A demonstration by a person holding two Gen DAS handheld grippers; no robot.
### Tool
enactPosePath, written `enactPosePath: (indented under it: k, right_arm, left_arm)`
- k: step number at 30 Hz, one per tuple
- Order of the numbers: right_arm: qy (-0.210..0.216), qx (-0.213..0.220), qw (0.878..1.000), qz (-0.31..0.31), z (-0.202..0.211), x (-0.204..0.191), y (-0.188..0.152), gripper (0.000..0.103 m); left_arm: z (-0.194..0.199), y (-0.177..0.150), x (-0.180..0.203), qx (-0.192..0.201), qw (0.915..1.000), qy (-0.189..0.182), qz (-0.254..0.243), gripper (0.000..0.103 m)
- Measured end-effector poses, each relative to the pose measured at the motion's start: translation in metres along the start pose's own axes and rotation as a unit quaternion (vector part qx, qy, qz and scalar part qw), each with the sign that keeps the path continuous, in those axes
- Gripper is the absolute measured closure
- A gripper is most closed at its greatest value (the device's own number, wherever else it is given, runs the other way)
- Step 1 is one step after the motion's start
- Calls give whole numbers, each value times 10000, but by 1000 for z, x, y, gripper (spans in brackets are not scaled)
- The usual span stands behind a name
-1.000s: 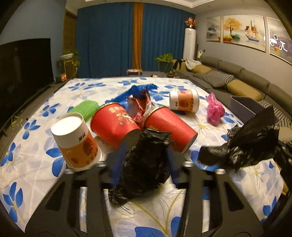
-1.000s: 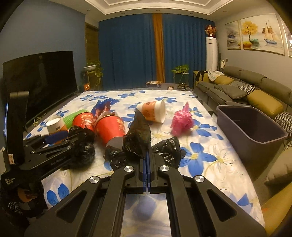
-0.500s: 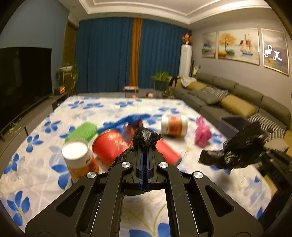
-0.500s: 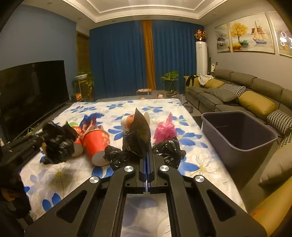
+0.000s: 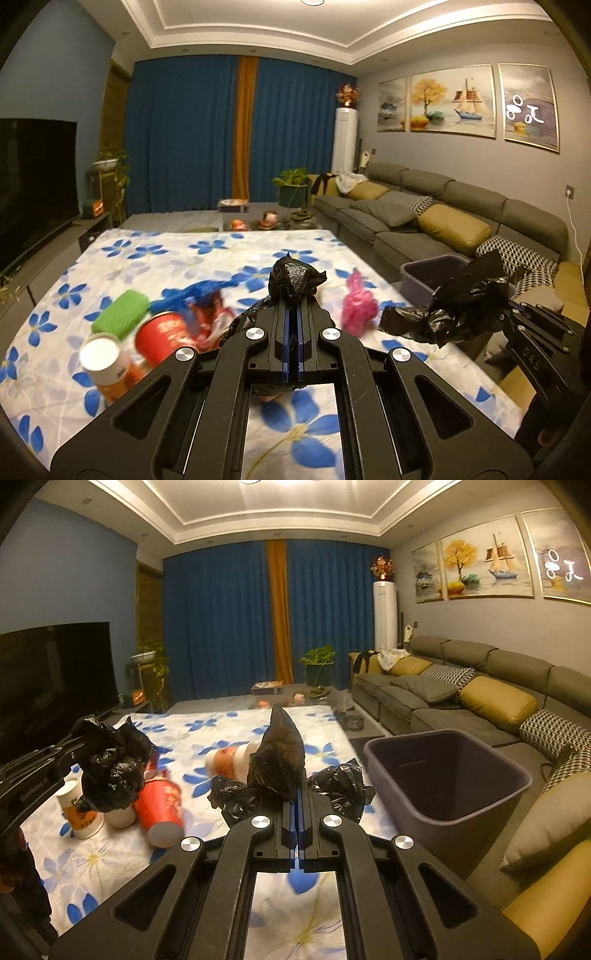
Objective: Collect trash
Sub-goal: 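Carry both black plastic bags over the grey bin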
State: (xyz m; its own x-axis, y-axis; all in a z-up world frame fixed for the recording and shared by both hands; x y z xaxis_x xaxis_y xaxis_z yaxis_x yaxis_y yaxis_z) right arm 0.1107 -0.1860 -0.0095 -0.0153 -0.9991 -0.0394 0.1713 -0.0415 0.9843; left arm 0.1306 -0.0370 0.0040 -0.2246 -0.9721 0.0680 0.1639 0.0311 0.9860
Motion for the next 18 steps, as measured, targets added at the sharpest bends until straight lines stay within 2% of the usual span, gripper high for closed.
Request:
enactPosePath:
  k: [7,18]
  right_arm:
    - [-328,173,9993,33,-5,28,11,101]
    - [-1084,445,9931,-96,-15,103,33,101]
  left_arm:
    - [-20,10,40,83,9992,-360,-121,101]
    - [-65,22,124,247,9936,-1059,-289,101]
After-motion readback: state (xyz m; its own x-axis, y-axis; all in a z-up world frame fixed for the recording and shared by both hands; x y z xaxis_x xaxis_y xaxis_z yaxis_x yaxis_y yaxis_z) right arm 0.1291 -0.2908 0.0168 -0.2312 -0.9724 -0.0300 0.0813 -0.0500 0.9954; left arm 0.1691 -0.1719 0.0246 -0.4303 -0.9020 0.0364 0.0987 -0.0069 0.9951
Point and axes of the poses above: each gripper's, at about its wrist camera, not at the fingertips, and z roughly against the way its jaws point, x to its right, y to its top, the point moved 2 cm from there along -z, roughly the way its jaws point, and after that the axes turned 11 degrees about x, right-handed, at the moved point
